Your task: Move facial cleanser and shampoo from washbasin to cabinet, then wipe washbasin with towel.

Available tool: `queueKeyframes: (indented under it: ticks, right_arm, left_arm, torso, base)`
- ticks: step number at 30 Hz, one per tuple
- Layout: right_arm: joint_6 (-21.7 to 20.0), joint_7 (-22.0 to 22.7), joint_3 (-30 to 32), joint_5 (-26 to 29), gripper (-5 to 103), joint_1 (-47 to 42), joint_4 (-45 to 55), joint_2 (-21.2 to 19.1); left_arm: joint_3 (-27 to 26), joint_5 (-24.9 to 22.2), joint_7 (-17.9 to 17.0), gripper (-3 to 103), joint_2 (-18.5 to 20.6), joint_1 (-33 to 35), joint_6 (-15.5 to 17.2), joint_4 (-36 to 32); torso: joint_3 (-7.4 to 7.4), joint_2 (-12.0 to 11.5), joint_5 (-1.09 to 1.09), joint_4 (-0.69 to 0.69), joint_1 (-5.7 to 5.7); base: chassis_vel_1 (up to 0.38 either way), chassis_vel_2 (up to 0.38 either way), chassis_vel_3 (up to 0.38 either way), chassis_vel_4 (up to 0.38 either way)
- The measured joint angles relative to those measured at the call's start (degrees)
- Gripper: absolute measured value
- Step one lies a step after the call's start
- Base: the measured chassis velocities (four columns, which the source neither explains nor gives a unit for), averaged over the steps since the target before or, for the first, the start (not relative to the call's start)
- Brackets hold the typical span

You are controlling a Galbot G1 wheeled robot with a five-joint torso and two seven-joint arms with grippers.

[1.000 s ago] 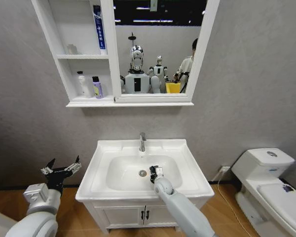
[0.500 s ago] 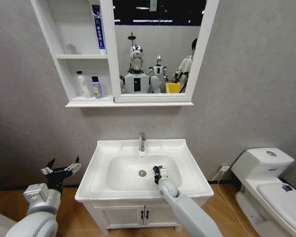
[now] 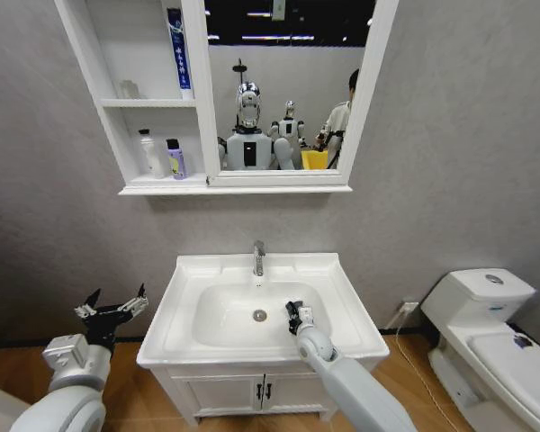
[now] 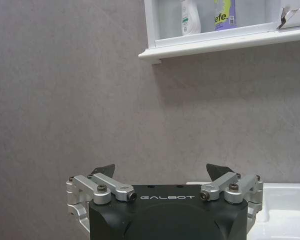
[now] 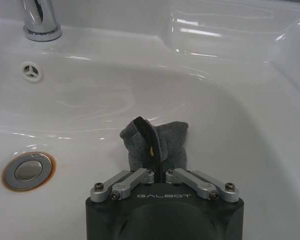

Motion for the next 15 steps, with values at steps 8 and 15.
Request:
queueKeyframes:
  ticks: [8, 15]
  right_arm:
    - [-0.8, 1.3, 0.1, 0.2, 5, 0.0, 2.1, -1.7]
    - [-1.6, 2.2, 0.1, 2.1, 5, -0.5, 4.0, -4.8]
  left_arm:
    - [0.0, 0.0, 0.0, 100, 0.0, 0.0, 0.0, 0.0]
    - [0.0, 0.0, 0.0, 100, 0.0, 0.0, 0.0, 0.0]
  torso:
    - [-0.01, 0.0, 0.0, 0.01, 0.0]
    - [-0.01, 0.0, 0.0, 0.01, 0.0]
  base:
    - [0.0, 0.0, 0.0, 0.0]
    - [0.0, 0.0, 0.0, 0.0]
